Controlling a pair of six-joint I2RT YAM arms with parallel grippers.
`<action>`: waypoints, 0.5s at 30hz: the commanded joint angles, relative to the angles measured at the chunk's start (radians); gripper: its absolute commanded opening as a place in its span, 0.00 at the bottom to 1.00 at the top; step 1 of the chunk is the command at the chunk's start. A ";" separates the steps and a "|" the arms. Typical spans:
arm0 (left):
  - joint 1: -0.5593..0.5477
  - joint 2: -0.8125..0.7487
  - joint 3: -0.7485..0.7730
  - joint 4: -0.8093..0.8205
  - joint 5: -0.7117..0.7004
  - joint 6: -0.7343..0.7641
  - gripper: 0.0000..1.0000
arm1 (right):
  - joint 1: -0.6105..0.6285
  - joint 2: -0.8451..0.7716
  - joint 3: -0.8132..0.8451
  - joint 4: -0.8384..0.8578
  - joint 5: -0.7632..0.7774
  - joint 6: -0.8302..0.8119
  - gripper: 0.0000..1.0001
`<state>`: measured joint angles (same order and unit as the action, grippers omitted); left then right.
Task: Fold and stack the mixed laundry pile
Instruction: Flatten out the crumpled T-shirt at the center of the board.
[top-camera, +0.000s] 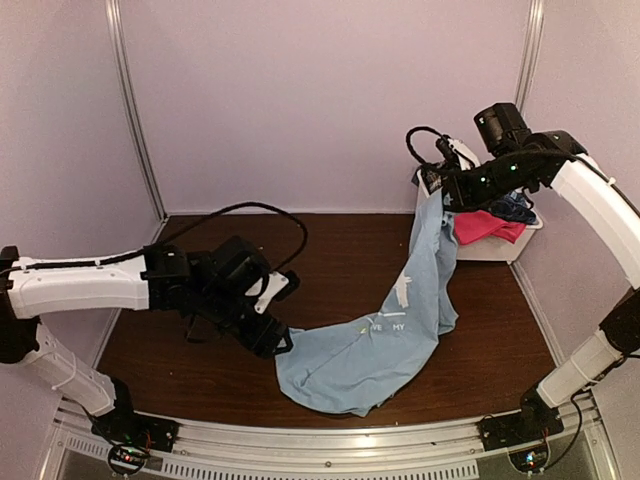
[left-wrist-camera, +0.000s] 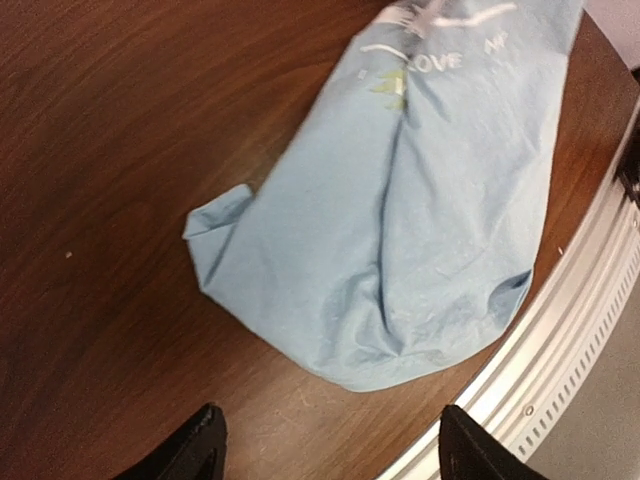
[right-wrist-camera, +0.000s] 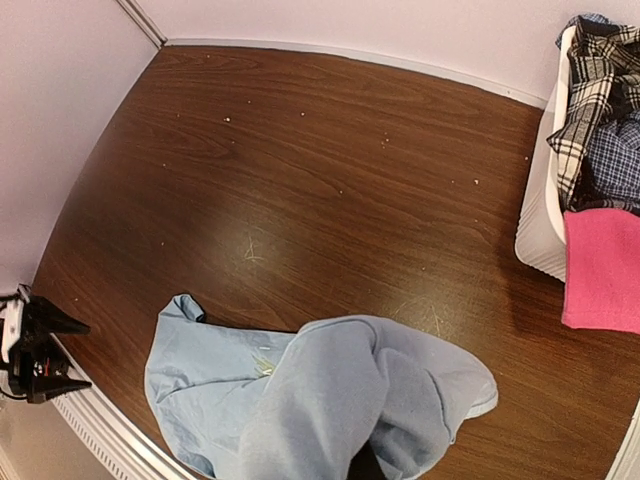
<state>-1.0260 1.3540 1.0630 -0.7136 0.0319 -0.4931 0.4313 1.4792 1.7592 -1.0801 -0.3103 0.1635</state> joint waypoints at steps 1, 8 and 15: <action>-0.143 0.170 0.037 0.166 0.032 0.205 0.72 | -0.014 -0.022 -0.032 0.023 0.043 0.033 0.00; -0.284 0.441 0.168 0.258 0.061 0.365 0.66 | -0.046 -0.026 -0.082 0.025 0.028 0.062 0.00; -0.364 0.602 0.259 0.293 0.028 0.402 0.63 | -0.055 -0.039 -0.121 0.031 0.012 0.060 0.00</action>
<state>-1.3590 1.9034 1.2682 -0.4873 0.0849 -0.1467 0.3851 1.4792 1.6554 -1.0752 -0.2924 0.2138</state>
